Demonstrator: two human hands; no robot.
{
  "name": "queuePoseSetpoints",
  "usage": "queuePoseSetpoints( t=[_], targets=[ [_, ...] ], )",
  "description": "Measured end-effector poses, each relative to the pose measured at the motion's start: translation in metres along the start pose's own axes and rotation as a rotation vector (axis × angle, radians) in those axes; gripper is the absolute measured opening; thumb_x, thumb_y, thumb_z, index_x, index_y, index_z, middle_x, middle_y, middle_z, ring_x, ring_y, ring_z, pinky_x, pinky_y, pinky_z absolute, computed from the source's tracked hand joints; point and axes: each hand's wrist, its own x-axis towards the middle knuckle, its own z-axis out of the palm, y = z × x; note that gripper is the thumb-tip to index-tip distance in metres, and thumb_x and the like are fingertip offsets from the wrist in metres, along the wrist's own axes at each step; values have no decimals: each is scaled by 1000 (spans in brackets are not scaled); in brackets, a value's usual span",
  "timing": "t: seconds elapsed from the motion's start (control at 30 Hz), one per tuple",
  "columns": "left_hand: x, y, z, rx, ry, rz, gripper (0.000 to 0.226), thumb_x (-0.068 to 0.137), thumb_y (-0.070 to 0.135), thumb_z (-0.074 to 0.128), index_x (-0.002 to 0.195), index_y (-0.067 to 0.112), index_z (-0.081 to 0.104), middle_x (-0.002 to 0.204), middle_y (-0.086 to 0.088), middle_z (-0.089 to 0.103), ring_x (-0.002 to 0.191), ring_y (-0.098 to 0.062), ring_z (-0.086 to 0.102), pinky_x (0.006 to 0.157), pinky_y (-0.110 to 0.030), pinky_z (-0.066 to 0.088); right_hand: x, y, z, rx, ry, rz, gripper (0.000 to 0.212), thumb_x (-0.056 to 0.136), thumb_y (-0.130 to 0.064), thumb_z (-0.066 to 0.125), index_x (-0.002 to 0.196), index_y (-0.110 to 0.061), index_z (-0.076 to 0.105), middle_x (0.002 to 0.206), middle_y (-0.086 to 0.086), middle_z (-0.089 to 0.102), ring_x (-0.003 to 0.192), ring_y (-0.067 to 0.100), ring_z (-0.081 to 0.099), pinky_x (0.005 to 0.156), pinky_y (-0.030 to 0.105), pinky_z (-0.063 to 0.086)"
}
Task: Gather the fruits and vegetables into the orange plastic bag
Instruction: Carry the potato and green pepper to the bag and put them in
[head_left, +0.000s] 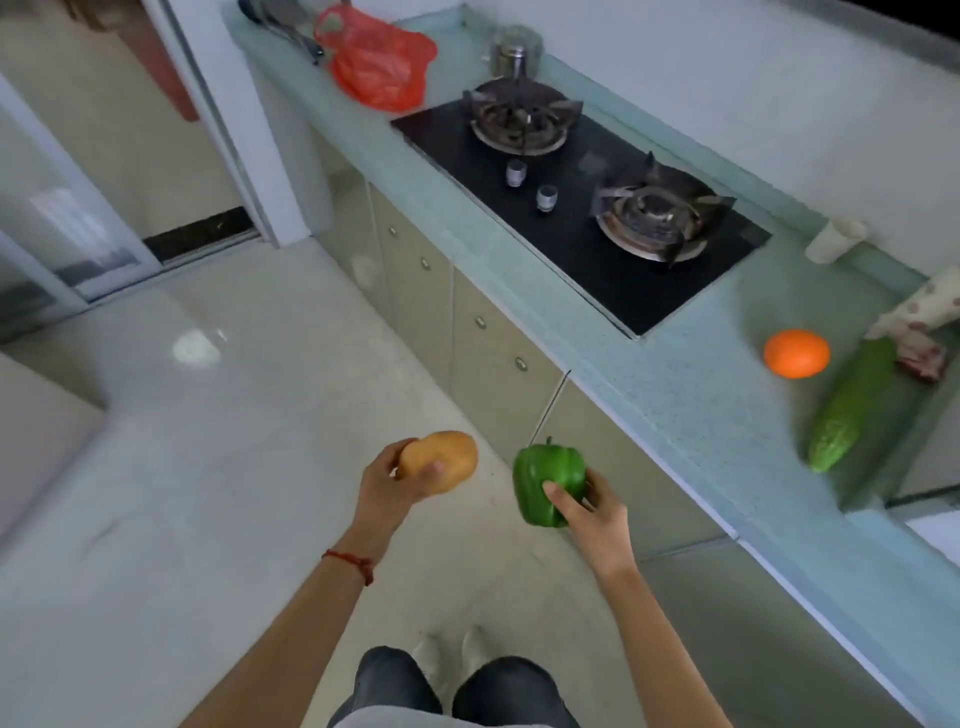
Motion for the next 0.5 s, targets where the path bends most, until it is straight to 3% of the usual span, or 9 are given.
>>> queuePoseSetpoints(
  t=[0.1, 0.23, 0.4, 0.5],
  targets=[
    [-1, -2, -26, -60, 143, -28, 56, 62, 29, 79, 111, 14, 57, 112, -9, 55, 100, -27, 58, 77, -40, 57, 23, -14, 31, -58, -132, -39, 29, 76, -17, 73, 97, -27, 57, 92, -10, 64, 86, 1, 60, 71, 20, 50],
    [-4, -7, -47, -129, 312, -67, 42, 74, 17, 74, 111, 14, 56, 116, -10, 53, 103, -28, 57, 75, -37, 57, 48, -27, 65, -100, -302, -54, 34, 73, -16, 76, 103, -20, 60, 99, 3, 66, 87, 10, 64, 69, 23, 54],
    [-2, -5, -59, -215, 446, -74, 38, 74, 16, 73, 109, 16, 56, 117, -10, 53, 101, -27, 58, 71, -33, 57, 73, -42, 96, -113, -444, -50, 35, 63, -27, 81, 92, -29, 61, 99, 1, 66, 94, 21, 64, 82, 41, 55],
    [8, -4, -68, -223, 499, -86, 43, 74, 18, 73, 113, 14, 56, 118, -10, 53, 101, -26, 57, 70, -32, 56, 87, -47, 113, -128, -494, -42, 29, 71, -18, 77, 89, -32, 60, 98, -3, 65, 96, 23, 63, 85, 45, 54]
  ],
)
